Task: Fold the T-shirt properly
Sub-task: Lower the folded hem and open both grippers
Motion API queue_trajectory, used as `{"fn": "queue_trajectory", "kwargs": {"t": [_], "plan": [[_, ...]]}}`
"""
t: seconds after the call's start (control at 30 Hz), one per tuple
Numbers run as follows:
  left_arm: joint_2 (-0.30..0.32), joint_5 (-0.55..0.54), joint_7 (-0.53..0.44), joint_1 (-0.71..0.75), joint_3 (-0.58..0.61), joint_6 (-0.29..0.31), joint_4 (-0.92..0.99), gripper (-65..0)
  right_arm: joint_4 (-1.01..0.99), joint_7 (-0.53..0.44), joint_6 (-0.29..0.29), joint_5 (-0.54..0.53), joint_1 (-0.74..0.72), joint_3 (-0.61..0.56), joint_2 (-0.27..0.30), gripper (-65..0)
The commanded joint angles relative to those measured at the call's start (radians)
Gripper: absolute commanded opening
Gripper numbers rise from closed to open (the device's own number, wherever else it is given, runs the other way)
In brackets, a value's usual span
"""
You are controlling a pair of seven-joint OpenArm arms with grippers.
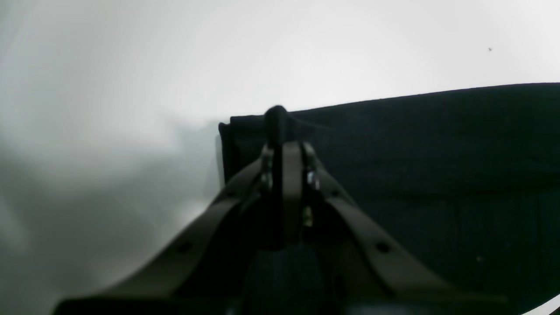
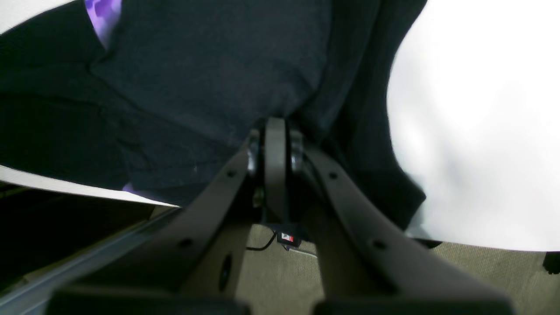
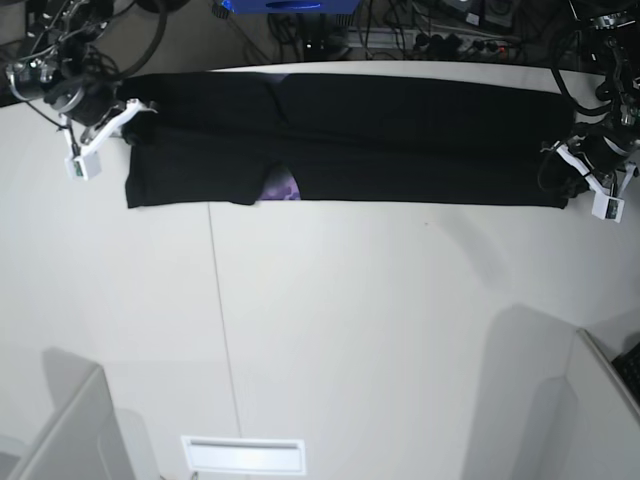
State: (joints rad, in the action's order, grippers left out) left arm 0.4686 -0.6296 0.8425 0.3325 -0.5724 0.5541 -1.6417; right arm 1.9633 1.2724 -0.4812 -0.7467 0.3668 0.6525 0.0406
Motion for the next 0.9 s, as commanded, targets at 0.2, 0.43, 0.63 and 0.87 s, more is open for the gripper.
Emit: {"fn": "queue_trajectory", "kwargs": {"t": [0.2, 0.43, 0.63, 0.87], "plan": [[0.022, -0.006, -0.019, 0.007, -0.008, 0.002, -0.024, -64.2, 0.015, -0.013, -0.004, -0.006, 0.004, 0.01, 0.006, -50.1], [0.015, -0.016, -0.019, 0.007, -0.1, 0.002, -0.038, -30.6, 0.02, -0.072, -0.004, -0.006, 0.001, 0.049, 0.014, -40.8], [-0.055, -0.019, -0.018, 0.046, -0.228, 0.005, -0.206, -21.1, 0.02, -0.115, -0.014, -0.012, -0.005, -0.01, 0.066, -41.0], [-0.132, -0.006, -0.019, 0.046, -0.179, 0.005, -0.159, -65.0, 0.012, -0.317, -0.004, 0.117, -0.002, -0.267, 0.114, -65.0]]}}
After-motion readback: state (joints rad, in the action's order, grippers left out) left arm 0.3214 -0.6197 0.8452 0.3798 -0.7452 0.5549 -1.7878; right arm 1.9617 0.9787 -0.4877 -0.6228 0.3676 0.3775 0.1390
